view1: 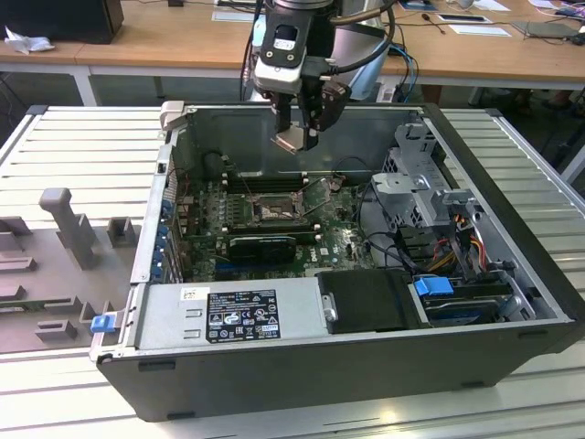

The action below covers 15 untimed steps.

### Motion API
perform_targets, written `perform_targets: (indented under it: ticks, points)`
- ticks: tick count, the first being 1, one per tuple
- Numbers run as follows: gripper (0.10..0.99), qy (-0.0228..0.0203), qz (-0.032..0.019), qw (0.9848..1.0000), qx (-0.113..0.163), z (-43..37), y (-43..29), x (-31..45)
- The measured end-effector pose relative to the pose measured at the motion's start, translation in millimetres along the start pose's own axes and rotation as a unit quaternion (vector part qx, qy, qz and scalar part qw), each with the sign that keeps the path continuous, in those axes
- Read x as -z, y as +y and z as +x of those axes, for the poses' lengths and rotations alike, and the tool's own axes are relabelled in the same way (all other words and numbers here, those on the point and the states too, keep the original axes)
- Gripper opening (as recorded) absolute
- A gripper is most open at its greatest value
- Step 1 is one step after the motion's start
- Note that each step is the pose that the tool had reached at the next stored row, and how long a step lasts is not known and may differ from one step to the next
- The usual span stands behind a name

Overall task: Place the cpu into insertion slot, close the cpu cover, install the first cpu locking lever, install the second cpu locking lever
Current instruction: 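Place the cpu into insertion slot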

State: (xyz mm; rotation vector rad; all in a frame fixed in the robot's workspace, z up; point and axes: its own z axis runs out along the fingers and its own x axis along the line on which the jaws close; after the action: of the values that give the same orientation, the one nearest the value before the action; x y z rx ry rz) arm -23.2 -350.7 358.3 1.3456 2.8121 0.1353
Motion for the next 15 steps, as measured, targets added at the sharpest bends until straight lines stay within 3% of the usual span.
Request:
perform_targets:
  ticks: [15]
  points:
    - [0.525,-0.004,-0.0008,0.999,-0.045,0.0,0.0,-0.2]
